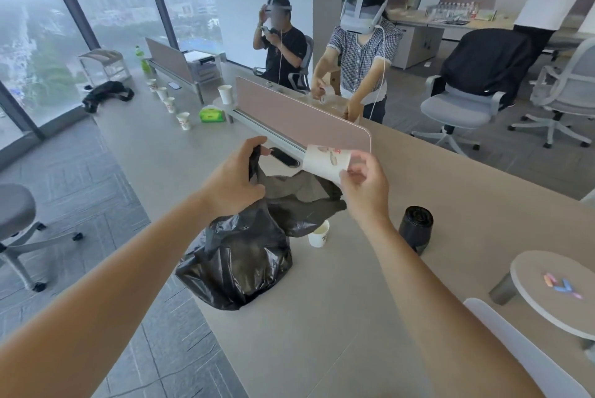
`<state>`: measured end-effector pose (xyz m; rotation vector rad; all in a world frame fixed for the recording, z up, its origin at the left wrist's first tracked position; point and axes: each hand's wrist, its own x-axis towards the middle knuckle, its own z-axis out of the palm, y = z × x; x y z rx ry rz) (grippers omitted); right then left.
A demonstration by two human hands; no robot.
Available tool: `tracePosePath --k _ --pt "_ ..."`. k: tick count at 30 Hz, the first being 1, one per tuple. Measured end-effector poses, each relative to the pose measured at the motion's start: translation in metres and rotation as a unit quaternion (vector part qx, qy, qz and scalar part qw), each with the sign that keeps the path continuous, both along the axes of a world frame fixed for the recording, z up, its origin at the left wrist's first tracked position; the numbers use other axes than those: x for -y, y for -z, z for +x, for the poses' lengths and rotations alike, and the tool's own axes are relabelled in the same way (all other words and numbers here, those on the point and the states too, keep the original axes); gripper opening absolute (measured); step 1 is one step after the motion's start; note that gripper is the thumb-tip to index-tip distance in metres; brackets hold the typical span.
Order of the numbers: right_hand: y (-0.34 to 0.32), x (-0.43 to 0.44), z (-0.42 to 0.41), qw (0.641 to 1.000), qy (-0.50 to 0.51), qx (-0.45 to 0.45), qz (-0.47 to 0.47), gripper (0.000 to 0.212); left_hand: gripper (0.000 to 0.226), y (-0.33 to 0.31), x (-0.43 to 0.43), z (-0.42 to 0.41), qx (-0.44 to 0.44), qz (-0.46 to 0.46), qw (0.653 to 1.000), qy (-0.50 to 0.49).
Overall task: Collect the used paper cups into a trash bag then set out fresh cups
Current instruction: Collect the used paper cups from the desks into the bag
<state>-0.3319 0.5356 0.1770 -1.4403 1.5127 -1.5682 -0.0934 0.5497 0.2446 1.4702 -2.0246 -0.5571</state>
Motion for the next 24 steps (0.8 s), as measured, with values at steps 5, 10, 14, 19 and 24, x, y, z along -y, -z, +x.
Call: tracePosePath --k 5,10,14,19,24 --pt "-0.028 0.005 0.056 0.978 -0.143 -0.142 0.054 0.014 0.096 -0.002 -0.007 0.021 0.022 -0.017 1.0 0.001" --pt "0.0 0.01 0.102 0.958 -0.205 -0.177 0.09 0.01 0.105 -0.001 -0.009 0.052 0.087 -0.039 0.995 -0.005" --pt "0.005 0.024 0.125 0.93 -0.257 -0.213 0.154 0.026 0.108 -0.005 -0.003 0.084 0.057 -0.033 0.998 -0.023" --pt "0.006 0.035 0.136 0.866 -0.262 -0.354 0.238 0.037 0.093 -0.009 0.01 0.133 0.043 -0.044 0.998 -0.011" --pt "-0.001 0.038 0.152 0.819 -0.252 -0.438 0.271 0.065 0.051 0.007 0.031 0.181 0.103 -0.071 0.99 -0.061"
